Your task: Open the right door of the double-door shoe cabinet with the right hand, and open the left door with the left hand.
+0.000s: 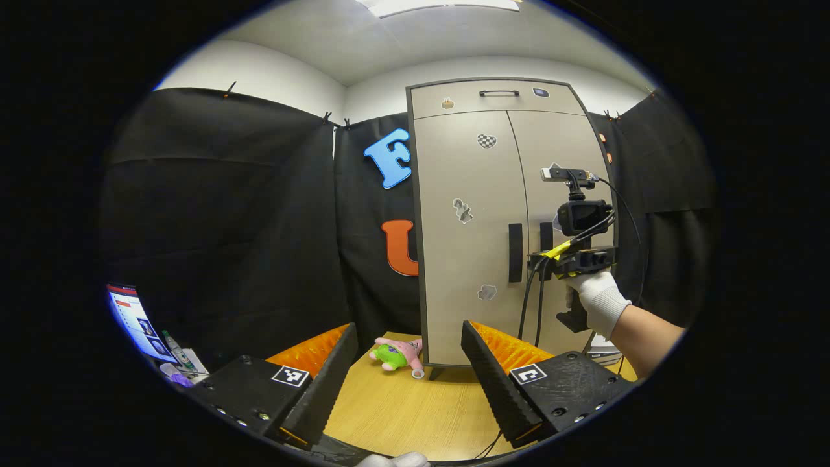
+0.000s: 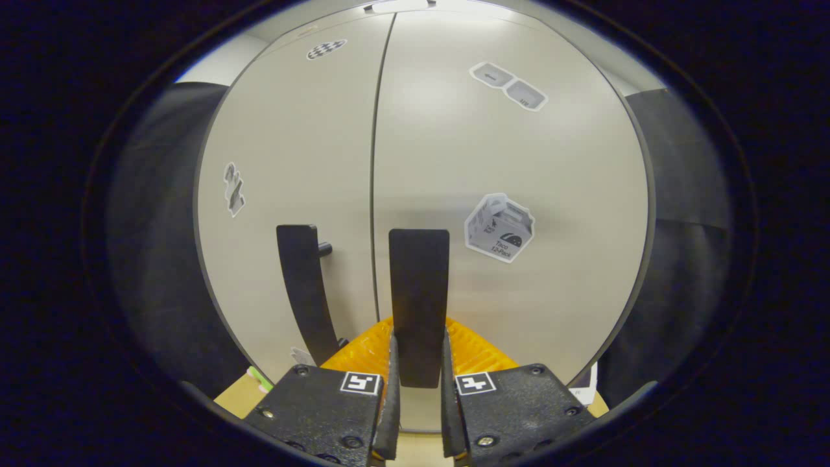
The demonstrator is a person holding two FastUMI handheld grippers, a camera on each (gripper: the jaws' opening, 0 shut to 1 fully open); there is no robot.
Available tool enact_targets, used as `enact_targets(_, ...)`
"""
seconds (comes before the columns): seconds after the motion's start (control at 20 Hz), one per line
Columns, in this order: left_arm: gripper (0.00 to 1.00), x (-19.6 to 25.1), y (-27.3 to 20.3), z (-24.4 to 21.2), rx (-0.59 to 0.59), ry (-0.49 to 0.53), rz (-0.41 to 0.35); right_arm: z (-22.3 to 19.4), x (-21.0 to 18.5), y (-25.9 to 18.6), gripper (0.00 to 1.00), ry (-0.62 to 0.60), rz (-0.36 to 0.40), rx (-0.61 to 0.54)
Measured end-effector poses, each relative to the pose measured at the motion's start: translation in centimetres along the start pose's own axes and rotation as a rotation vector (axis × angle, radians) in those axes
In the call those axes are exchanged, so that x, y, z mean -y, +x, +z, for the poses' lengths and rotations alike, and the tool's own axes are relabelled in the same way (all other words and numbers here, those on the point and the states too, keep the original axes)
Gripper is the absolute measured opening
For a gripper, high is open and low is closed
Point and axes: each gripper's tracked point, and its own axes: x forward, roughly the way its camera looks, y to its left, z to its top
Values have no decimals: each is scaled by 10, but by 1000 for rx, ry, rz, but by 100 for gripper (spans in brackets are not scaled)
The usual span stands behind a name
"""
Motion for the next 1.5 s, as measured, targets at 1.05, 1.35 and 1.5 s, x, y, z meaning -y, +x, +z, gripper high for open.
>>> enact_targets(1.05,97,17,-21,3,19,11,-120,-16,33,-108,23,-5,83,11)
enact_targets(1.35,96,30,-23,3,27,15,-184,-22,60,-146,21,4,61,11)
enact_targets(1.5,96,38,-26,4,32,18,-217,-25,76,-162,21,23,32,7)
